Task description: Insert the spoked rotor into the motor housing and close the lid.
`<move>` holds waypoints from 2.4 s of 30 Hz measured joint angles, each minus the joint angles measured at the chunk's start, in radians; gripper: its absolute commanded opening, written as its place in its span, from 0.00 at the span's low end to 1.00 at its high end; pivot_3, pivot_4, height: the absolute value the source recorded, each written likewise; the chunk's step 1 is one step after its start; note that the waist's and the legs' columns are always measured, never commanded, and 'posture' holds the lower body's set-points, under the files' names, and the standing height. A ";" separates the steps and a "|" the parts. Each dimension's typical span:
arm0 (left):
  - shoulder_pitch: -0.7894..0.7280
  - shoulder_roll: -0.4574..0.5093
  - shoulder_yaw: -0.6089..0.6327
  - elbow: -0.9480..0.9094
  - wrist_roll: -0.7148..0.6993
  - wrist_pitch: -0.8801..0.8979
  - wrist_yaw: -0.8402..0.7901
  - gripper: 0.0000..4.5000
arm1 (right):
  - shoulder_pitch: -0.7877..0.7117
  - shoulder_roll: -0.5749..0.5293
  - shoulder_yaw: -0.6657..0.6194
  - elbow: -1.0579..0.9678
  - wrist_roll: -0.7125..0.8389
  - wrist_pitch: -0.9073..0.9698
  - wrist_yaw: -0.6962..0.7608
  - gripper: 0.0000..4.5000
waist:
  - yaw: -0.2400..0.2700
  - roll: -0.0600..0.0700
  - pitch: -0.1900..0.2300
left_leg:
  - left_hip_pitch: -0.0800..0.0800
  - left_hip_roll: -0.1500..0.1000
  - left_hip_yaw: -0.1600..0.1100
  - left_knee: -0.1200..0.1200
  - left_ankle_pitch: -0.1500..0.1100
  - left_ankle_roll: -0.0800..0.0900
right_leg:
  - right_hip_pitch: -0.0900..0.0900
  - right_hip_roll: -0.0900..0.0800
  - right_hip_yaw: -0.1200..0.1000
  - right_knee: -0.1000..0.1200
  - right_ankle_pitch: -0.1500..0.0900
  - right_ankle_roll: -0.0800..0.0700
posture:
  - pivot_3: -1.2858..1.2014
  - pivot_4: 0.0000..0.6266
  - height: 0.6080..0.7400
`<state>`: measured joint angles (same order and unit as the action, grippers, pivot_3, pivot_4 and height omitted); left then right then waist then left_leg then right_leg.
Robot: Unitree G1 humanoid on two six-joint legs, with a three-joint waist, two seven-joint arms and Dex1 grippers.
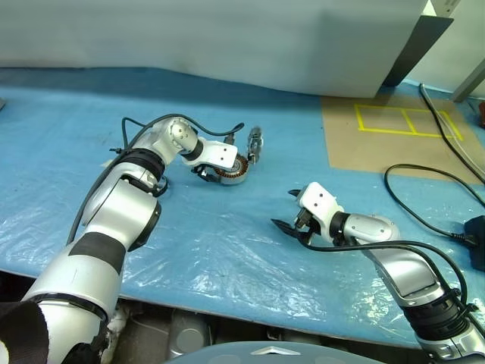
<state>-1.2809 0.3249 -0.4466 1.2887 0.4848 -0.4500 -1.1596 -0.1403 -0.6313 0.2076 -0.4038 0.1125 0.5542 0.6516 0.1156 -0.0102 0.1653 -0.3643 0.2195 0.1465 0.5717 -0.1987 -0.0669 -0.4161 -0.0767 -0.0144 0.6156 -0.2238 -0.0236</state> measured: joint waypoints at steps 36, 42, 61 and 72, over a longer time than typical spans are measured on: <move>0.035 -0.039 0.065 -0.006 -0.115 -0.043 -0.110 1.00 | 0.002 0.005 0.000 0.000 0.000 0.003 0.001 1.00 | 0.009 0.000 0.000 | -0.002 0.000 0.000 -0.005 0.000 0.000 | -0.001 0.001 -0.002 -0.005 0.000 0.000 | 0.52 0.24 1.00; 0.046 -0.061 0.073 -0.009 -0.130 -0.048 -0.109 1.00 | 0.003 0.005 0.000 0.000 0.000 0.004 0.000 1.00 | 0.008 0.000 0.000 | -0.002 0.000 0.000 -0.005 0.000 0.000 | -0.001 0.001 -0.002 -0.005 0.000 0.000 | 0.52 0.24 1.00; 0.045 -0.066 0.031 -0.038 -0.076 -0.055 -0.087 1.00 | 0.023 0.005 0.000 0.001 -0.002 0.007 -0.001 1.00 | 0.008 0.000 0.000 | 0.001 0.000 0.000 -0.006 0.000 0.000 | 0.002 0.001 -0.002 -0.006 0.000 0.000 | 0.52 0.24 1.00; 0.045 -0.056 0.039 -0.042 -0.094 -0.059 -0.123 1.00 | 0.035 0.005 0.000 0.003 -0.002 0.003 -0.005 1.00 | 0.005 0.000 0.000 | 0.002 0.000 0.000 -0.005 0.000 0.000 | 0.002 0.001 -0.002 -0.006 0.000 0.000 | 0.52 0.24 1.00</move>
<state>-1.2356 0.2686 -0.4080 1.2472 0.3904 -0.5093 -1.2824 -0.1049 -0.6260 0.2076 -0.4004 0.1101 0.5570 0.6470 0.1210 -0.0104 0.1654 -0.3622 0.2200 0.1467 0.5662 -0.1987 -0.0669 -0.4139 -0.0758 -0.0159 0.6098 -0.2235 -0.0232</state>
